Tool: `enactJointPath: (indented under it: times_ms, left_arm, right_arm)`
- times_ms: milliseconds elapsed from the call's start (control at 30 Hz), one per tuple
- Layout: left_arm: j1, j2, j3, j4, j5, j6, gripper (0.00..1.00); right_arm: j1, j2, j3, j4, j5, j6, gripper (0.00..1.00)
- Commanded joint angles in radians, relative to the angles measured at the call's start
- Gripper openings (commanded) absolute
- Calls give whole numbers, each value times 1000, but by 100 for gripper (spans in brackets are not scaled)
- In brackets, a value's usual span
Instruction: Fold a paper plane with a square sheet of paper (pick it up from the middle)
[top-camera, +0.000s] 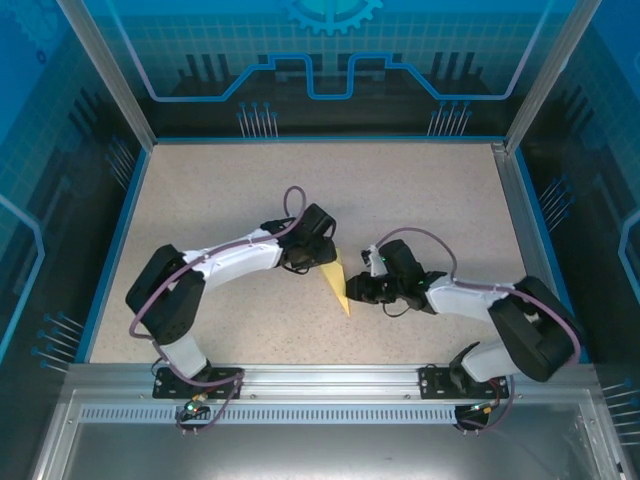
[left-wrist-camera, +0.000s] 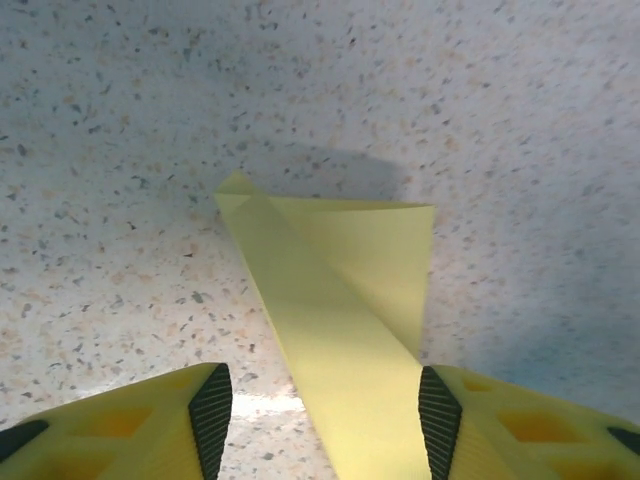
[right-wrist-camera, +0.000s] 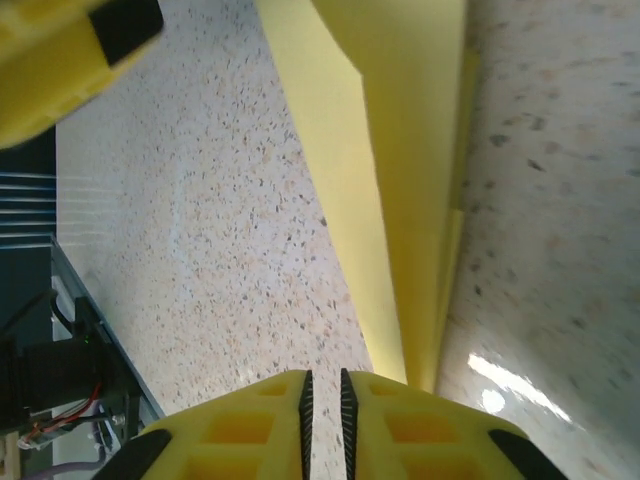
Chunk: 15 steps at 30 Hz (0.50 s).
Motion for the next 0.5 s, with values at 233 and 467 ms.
enactJointPath:
  times_ms: [233,467]
  left_arm:
    - [10,-78,-106,165,150,-8,50]
    - [10,-134,-188,249,214,-9,48]
  right_arm:
    - [31,152,58,74,-35,18,13]
    - [30,185,-5,106,-27,37,13]
